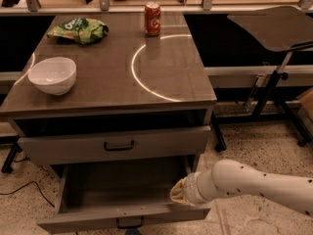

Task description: Close middle drawer

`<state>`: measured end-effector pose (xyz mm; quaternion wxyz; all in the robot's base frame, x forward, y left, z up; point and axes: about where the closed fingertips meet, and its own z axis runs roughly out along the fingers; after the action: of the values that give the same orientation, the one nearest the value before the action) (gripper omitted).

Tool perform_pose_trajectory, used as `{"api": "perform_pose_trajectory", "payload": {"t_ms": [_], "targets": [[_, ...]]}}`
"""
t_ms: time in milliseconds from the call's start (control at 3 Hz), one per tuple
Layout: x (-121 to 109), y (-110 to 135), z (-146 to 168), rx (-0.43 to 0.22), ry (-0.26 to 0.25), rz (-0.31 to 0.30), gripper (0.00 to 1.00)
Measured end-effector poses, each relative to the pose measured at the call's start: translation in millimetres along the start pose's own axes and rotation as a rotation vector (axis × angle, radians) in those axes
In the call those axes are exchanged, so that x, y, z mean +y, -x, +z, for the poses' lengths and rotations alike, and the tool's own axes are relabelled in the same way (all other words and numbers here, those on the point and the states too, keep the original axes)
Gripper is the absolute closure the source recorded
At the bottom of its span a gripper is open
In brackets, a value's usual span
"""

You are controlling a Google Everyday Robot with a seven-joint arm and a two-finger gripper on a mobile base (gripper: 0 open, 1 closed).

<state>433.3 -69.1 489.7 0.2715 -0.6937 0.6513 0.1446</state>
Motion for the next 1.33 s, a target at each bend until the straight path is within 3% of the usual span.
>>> {"api": "perform_pose_trajectory", "payload": {"t_ms": [1000,1333], "targets": [[77.3,-51.7,-7.8,0.158,0.138,0.02,1.0],[77.3,-51.7,-7.8,0.158,0.138,0.02,1.0]]}}
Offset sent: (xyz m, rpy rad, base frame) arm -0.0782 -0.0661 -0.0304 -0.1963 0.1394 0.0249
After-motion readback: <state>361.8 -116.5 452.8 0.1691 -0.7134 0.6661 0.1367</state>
